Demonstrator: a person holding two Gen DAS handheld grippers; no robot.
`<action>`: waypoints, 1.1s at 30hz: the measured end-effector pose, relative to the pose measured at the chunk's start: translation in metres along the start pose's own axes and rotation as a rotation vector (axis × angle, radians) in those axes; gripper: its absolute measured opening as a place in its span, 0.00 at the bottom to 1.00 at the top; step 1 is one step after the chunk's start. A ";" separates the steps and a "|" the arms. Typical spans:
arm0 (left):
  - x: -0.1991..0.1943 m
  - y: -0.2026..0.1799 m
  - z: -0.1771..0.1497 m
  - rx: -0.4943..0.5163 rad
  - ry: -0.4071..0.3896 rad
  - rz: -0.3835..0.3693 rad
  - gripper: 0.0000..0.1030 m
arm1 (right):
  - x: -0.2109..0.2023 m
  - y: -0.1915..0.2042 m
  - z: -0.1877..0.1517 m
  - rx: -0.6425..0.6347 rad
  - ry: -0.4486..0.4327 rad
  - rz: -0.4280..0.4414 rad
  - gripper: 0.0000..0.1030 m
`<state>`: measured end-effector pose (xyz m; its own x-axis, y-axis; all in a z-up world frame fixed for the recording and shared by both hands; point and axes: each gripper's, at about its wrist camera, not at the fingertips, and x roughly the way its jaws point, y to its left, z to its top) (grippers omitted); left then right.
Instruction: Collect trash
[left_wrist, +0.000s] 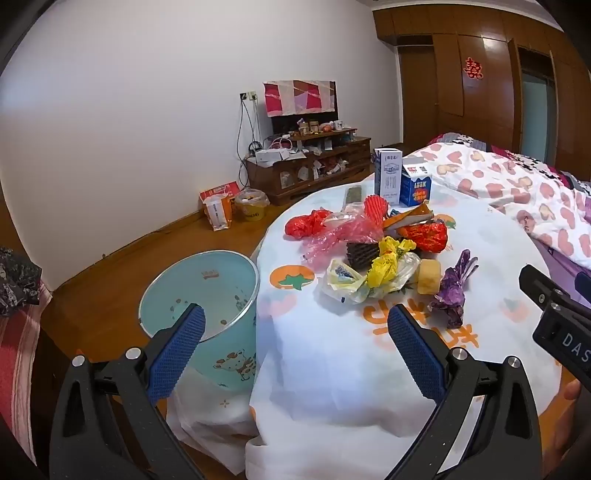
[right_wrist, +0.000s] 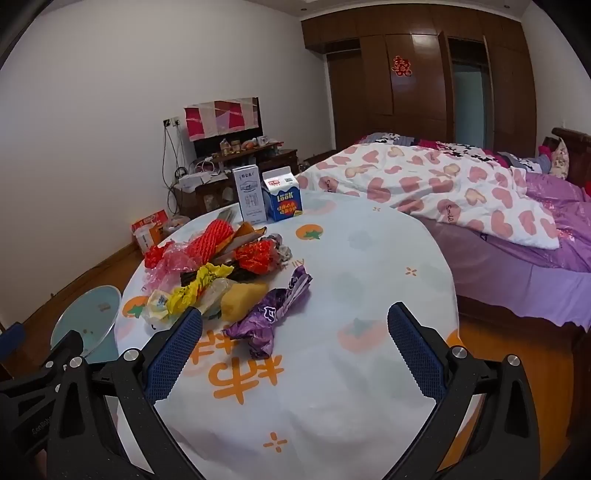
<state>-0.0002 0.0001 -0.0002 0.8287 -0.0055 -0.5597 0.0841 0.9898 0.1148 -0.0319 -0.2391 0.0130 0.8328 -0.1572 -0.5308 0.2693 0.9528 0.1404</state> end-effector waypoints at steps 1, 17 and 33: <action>0.000 0.000 0.000 0.004 0.000 -0.001 0.94 | 0.000 -0.002 0.000 0.001 0.005 0.000 0.96; -0.005 0.001 0.000 -0.014 -0.006 -0.010 0.94 | 0.000 -0.001 0.001 -0.013 0.000 -0.010 0.96; -0.005 0.002 -0.001 -0.016 -0.006 -0.009 0.94 | 0.000 0.000 0.000 -0.012 -0.003 -0.009 0.96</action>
<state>-0.0046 0.0020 0.0024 0.8311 -0.0150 -0.5560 0.0828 0.9918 0.0969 -0.0315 -0.2393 0.0132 0.8316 -0.1669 -0.5296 0.2711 0.9544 0.1249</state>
